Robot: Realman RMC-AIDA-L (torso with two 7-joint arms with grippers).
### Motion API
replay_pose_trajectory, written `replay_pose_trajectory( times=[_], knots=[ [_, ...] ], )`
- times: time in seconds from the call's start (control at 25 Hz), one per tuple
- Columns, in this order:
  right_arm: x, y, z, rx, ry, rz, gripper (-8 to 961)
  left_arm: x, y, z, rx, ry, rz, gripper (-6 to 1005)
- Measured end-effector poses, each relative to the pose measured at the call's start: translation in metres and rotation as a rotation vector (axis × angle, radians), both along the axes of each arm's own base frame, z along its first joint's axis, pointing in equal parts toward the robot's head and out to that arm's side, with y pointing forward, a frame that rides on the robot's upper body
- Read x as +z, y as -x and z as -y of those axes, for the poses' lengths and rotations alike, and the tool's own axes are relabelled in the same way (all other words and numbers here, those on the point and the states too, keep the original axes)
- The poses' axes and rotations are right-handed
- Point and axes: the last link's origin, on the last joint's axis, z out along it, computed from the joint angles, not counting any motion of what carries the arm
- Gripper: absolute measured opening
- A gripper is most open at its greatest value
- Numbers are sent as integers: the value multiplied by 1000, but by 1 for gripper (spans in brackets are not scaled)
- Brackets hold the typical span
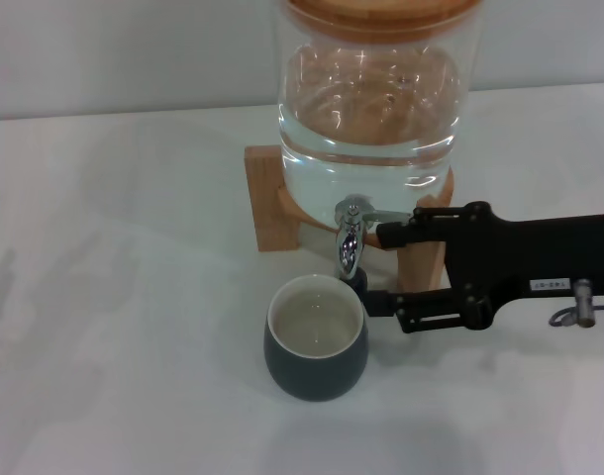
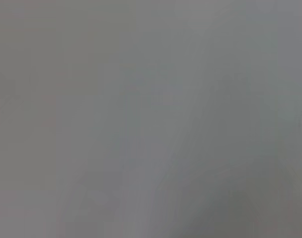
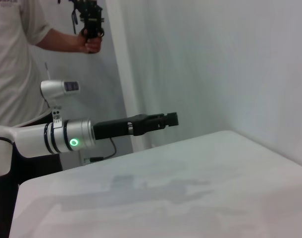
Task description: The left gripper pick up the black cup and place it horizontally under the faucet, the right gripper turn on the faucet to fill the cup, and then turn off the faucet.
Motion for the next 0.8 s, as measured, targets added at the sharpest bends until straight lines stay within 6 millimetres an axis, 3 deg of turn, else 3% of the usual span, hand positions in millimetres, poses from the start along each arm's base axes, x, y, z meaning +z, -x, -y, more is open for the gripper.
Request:
replay_pose_trajectory(
  times=[0.28, 0.52, 0.8],
  knots=[
    [27, -11, 0, -3, -53, -42, 783, 0, 0, 0, 0, 0, 0, 400],
    [37, -30, 0, -20, -117, -66, 782, 6, 3, 2, 15, -36, 13, 400],
    [54, -73, 0, -91, -256, -159, 782, 13, 9, 7, 39, -86, 11, 400]
  ],
)
